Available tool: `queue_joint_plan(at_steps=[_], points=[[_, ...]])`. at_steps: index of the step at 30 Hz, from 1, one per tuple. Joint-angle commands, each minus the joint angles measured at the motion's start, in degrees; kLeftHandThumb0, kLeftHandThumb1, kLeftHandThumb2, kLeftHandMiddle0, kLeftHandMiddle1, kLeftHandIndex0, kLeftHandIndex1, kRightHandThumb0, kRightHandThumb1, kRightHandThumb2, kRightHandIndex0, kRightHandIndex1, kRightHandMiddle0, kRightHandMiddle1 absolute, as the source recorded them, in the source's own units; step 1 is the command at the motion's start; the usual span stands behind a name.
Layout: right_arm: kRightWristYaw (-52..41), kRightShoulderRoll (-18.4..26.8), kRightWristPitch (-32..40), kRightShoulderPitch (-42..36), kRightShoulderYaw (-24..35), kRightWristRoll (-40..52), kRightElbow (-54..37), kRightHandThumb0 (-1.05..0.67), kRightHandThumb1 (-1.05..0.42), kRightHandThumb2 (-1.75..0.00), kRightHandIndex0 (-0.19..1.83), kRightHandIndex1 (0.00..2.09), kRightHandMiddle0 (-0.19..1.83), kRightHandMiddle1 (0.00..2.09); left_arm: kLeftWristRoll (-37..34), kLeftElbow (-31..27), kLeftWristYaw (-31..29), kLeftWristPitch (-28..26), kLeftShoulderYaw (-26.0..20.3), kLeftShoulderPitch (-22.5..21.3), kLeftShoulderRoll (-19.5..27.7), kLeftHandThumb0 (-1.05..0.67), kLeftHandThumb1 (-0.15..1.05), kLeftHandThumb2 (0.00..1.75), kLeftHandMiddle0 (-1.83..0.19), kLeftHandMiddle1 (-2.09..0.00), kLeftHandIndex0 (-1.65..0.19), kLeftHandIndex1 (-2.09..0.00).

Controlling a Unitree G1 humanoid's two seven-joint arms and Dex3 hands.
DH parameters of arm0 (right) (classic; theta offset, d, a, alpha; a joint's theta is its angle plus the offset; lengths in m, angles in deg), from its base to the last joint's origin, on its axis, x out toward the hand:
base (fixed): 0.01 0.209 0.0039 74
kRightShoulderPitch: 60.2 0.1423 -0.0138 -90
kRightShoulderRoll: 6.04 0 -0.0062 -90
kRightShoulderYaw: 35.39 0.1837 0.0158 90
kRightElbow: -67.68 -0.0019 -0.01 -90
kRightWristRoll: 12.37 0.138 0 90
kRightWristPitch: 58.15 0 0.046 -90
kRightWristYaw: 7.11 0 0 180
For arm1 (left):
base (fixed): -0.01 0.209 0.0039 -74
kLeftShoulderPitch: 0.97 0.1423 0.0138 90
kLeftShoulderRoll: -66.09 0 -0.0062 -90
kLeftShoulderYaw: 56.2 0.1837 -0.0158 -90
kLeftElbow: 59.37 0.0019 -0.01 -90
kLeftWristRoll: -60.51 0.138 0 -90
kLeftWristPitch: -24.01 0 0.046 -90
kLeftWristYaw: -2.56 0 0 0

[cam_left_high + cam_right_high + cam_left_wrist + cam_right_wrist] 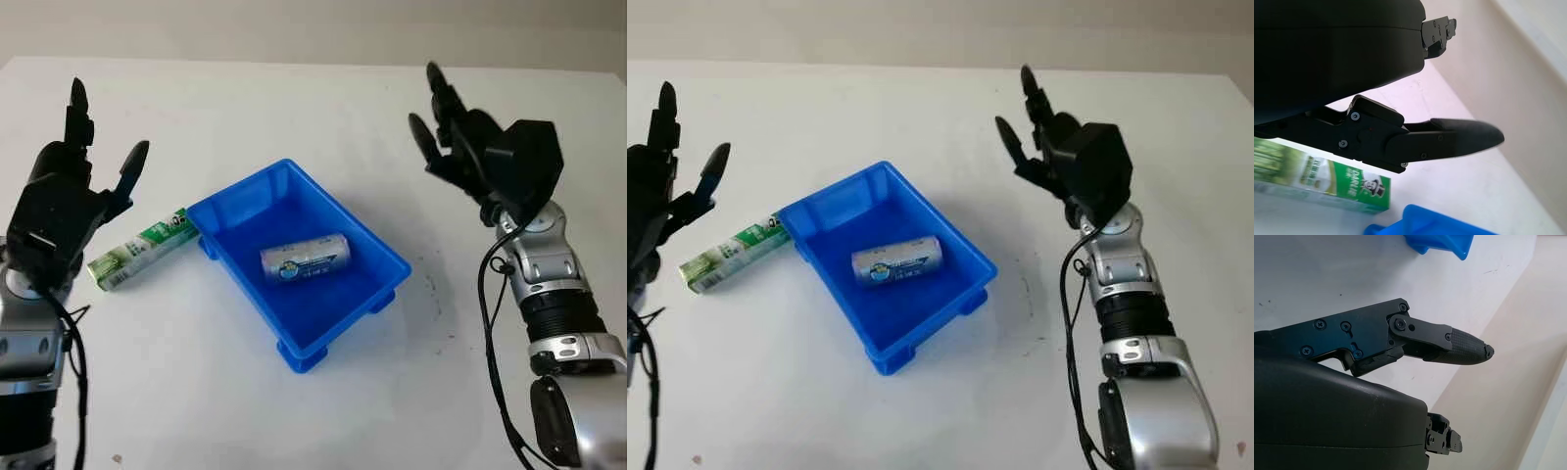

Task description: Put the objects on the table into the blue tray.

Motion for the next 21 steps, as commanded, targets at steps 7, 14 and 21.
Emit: queue_joint_plan(at_steps=[7, 14, 21], points=[[-0.4, -0.4, 1.7, -0.3, 0.3, 0.4, -1.0, -0.62, -1.05, -0.66, -0.19, 0.00, -0.19, 0.00, 1.9, -7.4, -7.6, -12.5, 1.7, 1.2, 6.5, -0.89, 1.03, 0.08, 0.09, -0.07, 0.19, 0.00], [-0.3, -0.5, 1.4, 0.2, 0.2, 0.2, -0.4, -0.63, -1.05, -0.66, -0.19, 0.00, -0.19, 0.00, 7.7, -10.0, -14.5, -16.7, 8.2, 1.9, 14.3, -0.90, 0.96, 0.05, 0.17, -1.13, 0.18, -0.04], [-0.6, -0.5, 2.1, 0.4, 0.6, 0.7, -0.5, -0.62, -1.05, -0.66, -0.19, 0.00, -0.19, 0.00, 10.8, -8.9, -20.9, -12.7, 12.1, 2.3, 20.3, -0.84, 0.92, 0.04, 0.12, -0.09, 0.10, -0.08]])
